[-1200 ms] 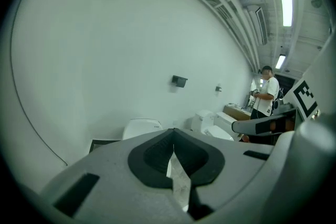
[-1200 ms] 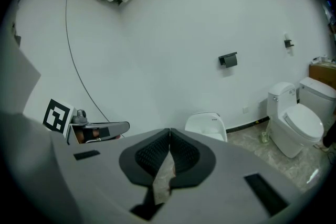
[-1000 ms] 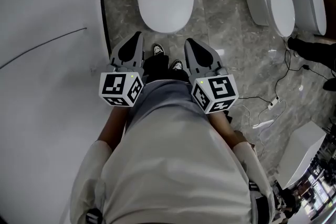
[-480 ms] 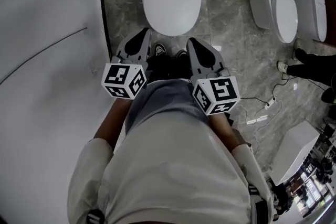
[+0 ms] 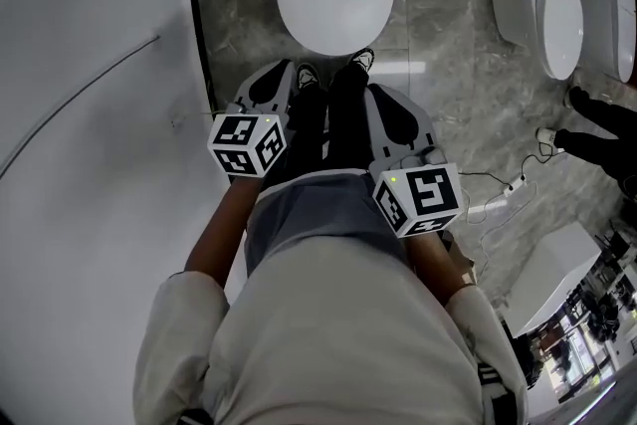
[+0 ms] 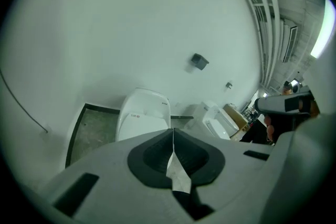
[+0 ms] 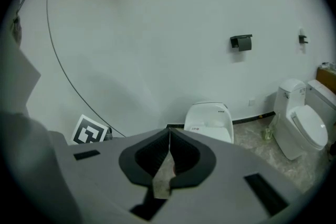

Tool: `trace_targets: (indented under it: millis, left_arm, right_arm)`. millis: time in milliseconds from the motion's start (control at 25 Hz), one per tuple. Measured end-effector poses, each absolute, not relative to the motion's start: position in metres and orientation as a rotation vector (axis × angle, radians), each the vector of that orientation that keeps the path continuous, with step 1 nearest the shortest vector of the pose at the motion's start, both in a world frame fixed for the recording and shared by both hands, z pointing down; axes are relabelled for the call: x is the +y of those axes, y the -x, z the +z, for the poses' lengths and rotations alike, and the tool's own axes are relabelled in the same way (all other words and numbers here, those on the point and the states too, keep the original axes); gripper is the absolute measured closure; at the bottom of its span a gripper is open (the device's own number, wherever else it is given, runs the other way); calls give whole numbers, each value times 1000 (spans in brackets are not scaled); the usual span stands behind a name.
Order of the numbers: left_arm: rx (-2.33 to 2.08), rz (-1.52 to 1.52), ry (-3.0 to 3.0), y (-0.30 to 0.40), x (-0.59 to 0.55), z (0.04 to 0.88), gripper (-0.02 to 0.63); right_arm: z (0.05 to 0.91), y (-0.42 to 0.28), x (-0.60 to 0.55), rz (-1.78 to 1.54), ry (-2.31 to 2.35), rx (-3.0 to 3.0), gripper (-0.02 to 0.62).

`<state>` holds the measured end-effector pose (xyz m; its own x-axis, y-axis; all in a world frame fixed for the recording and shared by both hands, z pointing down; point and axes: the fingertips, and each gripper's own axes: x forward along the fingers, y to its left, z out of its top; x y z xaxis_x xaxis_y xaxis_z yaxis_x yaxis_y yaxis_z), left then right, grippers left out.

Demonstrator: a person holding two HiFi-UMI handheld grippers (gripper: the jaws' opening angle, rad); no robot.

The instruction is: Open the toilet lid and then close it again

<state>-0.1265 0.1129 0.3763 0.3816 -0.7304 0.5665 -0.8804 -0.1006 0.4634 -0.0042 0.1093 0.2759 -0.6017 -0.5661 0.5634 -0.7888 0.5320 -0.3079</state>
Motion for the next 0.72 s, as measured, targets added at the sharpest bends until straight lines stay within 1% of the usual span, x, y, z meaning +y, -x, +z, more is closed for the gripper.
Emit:
trace_targets:
  millis: [360,720]
  left_arm:
    - [-1376,322,-1783,126,112,468,598]
    - [-1320,301,-1686,130,110,550,597]
  right_arm:
    - [318,1,108,800,-1055,-2324,584]
    - [360,8,119,841,-994,-2265,584]
